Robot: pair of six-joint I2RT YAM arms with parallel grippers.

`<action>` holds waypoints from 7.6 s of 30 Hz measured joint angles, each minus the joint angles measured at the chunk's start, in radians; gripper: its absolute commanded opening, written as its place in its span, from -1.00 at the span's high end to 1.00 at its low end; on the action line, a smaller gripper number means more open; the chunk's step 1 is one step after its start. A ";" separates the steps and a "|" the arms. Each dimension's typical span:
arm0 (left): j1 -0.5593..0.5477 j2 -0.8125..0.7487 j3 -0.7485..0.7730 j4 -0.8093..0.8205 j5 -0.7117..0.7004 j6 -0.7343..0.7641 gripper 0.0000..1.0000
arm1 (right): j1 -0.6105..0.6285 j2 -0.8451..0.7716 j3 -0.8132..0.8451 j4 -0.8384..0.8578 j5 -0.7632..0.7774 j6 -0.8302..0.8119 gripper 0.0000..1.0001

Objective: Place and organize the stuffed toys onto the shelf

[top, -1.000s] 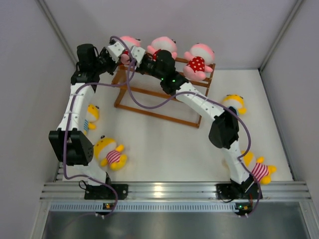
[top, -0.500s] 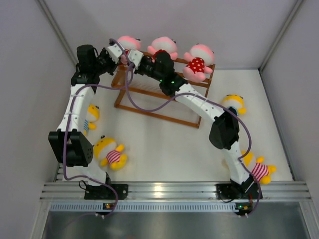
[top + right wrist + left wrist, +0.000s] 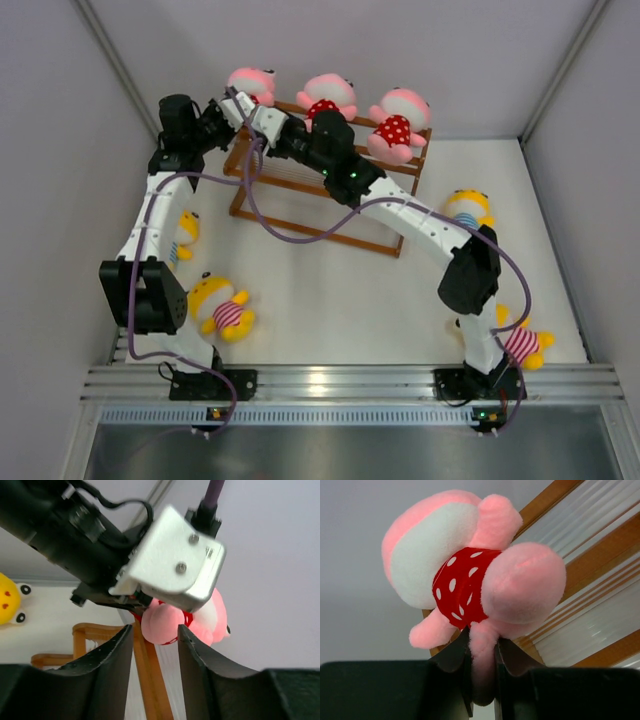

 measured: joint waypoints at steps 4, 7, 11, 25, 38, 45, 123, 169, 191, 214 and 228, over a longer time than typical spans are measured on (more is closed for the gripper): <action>0.007 0.000 -0.011 0.014 0.025 0.033 0.82 | 0.035 -0.088 -0.072 -0.002 0.020 -0.002 0.12; 0.008 0.000 -0.015 0.018 0.058 0.063 0.81 | 0.042 -0.164 -0.164 0.005 0.046 -0.010 0.11; 0.009 0.000 -0.021 0.018 0.100 0.095 0.79 | 0.043 -0.240 -0.267 0.001 0.084 -0.019 0.07; 0.012 0.012 -0.022 0.015 0.122 0.102 -0.19 | 0.045 -0.409 -0.400 0.007 0.168 0.010 -0.08; 0.049 0.005 -0.067 -0.008 0.110 0.084 -0.63 | 0.045 -0.523 -0.470 0.003 0.190 0.073 -0.26; 0.048 -0.047 -0.068 -0.027 0.085 0.065 -0.97 | 0.044 -0.569 -0.464 -0.113 0.301 0.191 -0.37; 0.181 -0.217 -0.263 -0.761 -0.317 -0.232 -0.96 | -0.469 -1.211 -0.977 -1.147 0.320 1.086 1.00; 0.185 -0.217 -0.291 -0.761 -0.343 -0.217 -0.96 | 0.003 -0.970 -1.278 0.040 0.803 1.548 1.00; 0.188 -0.217 -0.291 -0.762 -0.354 -0.213 -0.96 | 0.006 -0.714 -1.269 0.268 1.047 1.630 1.00; 0.192 -0.217 -0.297 -0.761 -0.354 -0.206 -0.96 | -0.009 -0.653 -1.202 0.264 1.035 1.627 0.60; 0.234 -0.216 -0.320 -0.724 -0.397 -0.193 -0.96 | -0.006 -0.737 -1.215 0.204 0.971 1.598 -0.31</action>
